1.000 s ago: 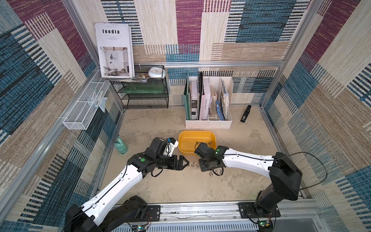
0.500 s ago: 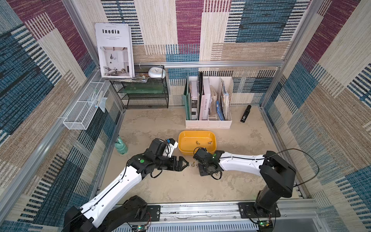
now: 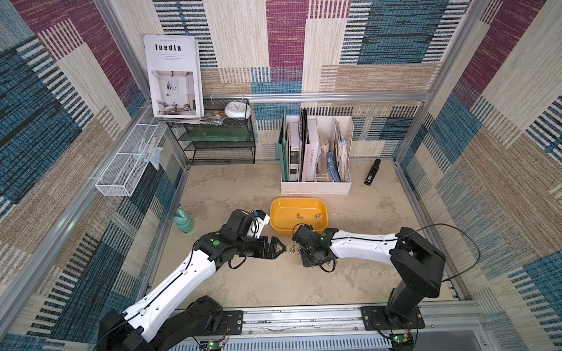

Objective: Take out the wing nut from the storage box
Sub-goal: Place the wing nut at the center of the board, then pick up the wing nut from the storage box.

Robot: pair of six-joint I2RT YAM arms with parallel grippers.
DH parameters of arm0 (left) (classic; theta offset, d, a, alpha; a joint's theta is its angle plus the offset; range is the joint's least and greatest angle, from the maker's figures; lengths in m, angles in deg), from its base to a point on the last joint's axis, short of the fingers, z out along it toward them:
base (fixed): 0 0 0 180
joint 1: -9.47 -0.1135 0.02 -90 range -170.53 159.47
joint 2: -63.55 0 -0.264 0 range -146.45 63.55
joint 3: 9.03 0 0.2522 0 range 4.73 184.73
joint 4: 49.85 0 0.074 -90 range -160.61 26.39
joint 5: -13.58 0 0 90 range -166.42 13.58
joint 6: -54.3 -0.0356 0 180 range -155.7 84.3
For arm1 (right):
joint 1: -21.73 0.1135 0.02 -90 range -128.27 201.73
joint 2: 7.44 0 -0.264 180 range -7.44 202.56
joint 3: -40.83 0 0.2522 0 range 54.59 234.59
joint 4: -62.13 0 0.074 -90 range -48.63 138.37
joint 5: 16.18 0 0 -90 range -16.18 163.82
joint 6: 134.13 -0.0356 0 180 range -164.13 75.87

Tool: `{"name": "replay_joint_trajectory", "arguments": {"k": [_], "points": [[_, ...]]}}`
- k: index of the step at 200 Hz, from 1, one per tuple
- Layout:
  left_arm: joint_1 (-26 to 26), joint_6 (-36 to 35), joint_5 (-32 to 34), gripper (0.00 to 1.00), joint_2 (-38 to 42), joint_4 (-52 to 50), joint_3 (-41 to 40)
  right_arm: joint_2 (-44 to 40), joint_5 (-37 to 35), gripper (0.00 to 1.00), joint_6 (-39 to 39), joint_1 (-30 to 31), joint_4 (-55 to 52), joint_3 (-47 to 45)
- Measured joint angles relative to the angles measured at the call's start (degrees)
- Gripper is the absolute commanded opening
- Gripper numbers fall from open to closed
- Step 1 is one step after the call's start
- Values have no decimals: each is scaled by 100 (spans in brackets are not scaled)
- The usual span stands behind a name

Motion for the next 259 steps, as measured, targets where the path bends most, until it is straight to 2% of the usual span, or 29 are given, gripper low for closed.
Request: {"name": "replay_joint_trajectory", "arguments": {"k": [16,30,63,88,107,130,138,203,242,259], "points": [[0,0,0,99,-13,4,4,-50,-15,16,0,-2,-26,-7],[0,0,0,99,-28,4,4,-66,-31,23,0,-2,-28,-7],[0,0,0,99,-96,7,37,-98,-72,34,44,-2,-144,103],[0,-2,0,99,-140,11,72,-184,-199,40,111,-2,-267,341],[0,-4,4,99,-199,9,118,-286,-356,50,177,-9,-428,566],[0,-7,79,99,-304,11,225,-396,-601,53,304,-70,-605,914],[-2,-9,101,99,-345,15,271,-417,-675,58,354,-138,-656,1027],[-4,-120,262,99,-769,74,636,-87,-898,66,1178,-1078,-741,1711],[-22,-214,345,99,-1062,87,859,597,-870,66,1720,-1563,-662,2227],[-37,-280,380,99,-1202,85,960,953,-802,61,1882,-1687,-667,2507]]}}
